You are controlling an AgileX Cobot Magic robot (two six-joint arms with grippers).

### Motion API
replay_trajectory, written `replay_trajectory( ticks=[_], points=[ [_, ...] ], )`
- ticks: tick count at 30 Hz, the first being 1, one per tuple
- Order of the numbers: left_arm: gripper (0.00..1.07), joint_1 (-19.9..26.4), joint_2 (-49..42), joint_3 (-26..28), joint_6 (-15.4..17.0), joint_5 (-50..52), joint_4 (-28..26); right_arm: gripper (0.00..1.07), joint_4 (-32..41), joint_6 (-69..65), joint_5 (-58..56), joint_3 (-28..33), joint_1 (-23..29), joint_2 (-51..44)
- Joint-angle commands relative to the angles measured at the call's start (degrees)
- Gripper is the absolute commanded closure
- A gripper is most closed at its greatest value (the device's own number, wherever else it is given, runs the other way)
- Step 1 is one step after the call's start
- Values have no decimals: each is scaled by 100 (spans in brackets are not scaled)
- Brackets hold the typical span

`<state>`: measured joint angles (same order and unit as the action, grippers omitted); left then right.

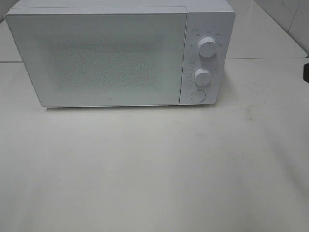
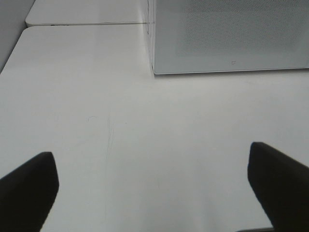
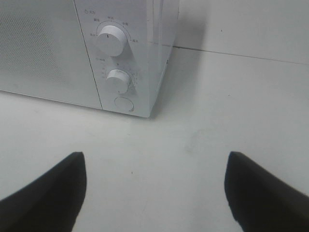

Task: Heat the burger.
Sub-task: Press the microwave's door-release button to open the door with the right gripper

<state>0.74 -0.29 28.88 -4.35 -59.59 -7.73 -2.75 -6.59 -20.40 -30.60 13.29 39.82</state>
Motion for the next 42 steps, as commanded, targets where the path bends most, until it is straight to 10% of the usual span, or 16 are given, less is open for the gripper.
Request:
replay_trajectory(
  ticks=[1, 24, 42],
  points=[
    [7, 6, -115, -17, -11, 11, -6, 31, -17, 40, 653, -52, -46, 447],
    [7, 6, -115, -17, -11, 11, -6, 31, -103, 315, 4652, 338, -46, 2813],
    [7, 6, -115, -17, -11, 11, -6, 31, 1891, 1599, 7265, 1324, 304, 4165]
  ],
)
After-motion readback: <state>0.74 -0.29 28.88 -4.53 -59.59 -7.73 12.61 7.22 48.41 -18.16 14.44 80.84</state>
